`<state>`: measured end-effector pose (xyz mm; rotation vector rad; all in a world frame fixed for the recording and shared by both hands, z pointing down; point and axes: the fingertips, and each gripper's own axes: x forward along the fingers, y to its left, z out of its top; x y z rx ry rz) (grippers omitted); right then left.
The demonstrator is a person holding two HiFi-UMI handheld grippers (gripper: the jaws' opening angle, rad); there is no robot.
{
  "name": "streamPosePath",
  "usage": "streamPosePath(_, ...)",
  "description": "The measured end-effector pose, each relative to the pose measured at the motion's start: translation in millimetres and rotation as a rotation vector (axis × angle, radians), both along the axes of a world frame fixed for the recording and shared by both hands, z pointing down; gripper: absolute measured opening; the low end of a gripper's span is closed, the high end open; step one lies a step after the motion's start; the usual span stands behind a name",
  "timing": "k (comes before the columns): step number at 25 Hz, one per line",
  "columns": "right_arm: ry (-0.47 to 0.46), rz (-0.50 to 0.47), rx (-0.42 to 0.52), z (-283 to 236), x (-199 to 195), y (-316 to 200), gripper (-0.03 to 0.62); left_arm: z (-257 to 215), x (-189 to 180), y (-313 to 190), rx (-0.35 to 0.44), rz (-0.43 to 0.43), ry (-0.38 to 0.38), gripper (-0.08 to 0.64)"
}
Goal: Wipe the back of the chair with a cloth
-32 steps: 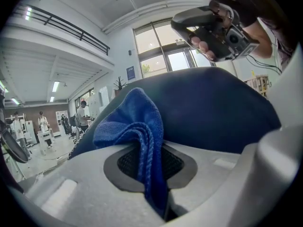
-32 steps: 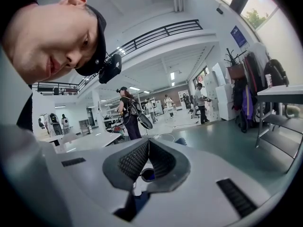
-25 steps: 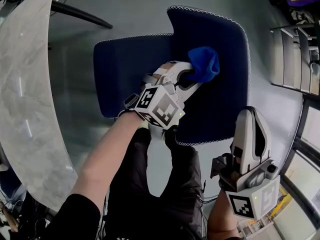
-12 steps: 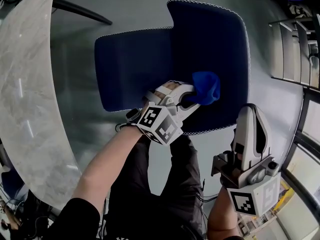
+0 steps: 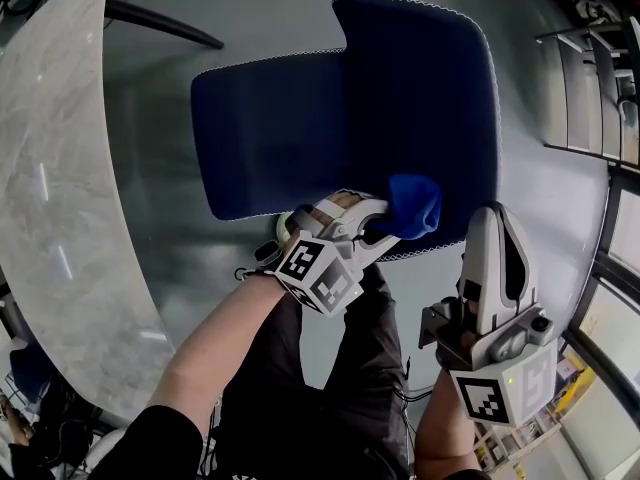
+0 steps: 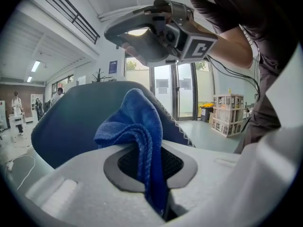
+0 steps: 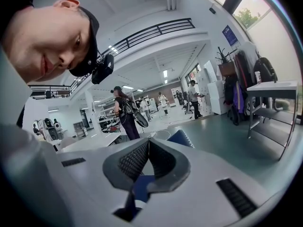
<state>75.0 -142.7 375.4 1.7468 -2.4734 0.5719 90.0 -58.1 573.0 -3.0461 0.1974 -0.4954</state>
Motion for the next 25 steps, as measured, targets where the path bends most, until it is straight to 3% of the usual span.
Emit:
streamPosePath(9, -0.007, -0.012, -0.009, -1.8, -4.6, -0.7, 0.015, -7.9, -0.1, 15.9, 0.000, 0.057, -0.011, 0.055)
streamPosePath(19, 0.008, -0.016, 0.010, 6.5, -11.8, -6.1, 0.015, -31.1, -9.7, -34.4, 0.010, -0.075, 0.045, 0.055)
streamPosePath(25, 0.009, -0.023, 0.024, 14.0, -21.2, -22.6, 0.015, -25.7, -34.4, -108.7, 0.039, -0.199, 0.068, 0.055)
